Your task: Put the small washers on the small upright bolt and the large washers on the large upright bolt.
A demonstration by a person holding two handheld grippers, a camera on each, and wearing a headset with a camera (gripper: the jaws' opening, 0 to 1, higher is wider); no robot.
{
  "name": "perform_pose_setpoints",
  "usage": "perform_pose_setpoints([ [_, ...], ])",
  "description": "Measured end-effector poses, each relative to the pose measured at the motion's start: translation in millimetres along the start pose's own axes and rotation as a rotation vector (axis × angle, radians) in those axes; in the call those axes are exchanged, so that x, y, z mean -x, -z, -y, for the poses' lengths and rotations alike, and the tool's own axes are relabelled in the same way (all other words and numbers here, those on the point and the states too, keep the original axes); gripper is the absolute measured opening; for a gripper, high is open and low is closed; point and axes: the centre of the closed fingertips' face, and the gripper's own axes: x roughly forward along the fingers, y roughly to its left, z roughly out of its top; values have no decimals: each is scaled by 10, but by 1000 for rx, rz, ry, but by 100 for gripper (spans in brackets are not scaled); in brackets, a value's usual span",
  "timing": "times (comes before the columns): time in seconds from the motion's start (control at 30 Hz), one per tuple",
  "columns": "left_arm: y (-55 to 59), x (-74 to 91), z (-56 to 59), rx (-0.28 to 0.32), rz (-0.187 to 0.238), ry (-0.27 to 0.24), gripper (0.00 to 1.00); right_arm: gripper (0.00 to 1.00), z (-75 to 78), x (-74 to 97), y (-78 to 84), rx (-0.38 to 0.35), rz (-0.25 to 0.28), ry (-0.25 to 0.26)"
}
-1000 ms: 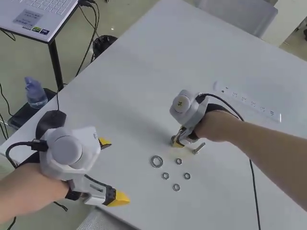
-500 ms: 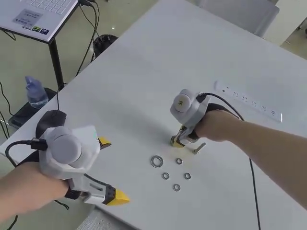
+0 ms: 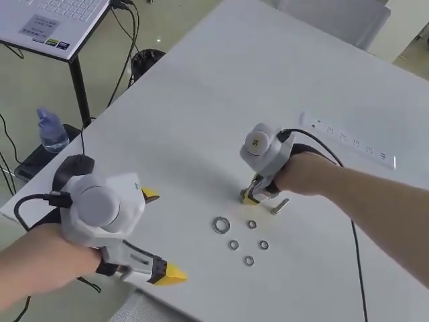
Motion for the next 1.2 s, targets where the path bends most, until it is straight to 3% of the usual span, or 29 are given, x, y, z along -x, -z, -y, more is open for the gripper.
perform_pose_setpoints([
  [0.13,-17,-15,1,-4,5,-2,94,36,9,43,-47,-7,19,0],
  [0.3,-19,-20,23,-10,2,4,93,42,-14,85,-41,-5,28,-10],
  [0.77,-33,86,39,-19,-1,0,92,44,-71,210,-107,-15,59,-16],
  [1.2,-91,160,89,-61,-2,13,92,43,-183,501,-194,-33,105,8],
])
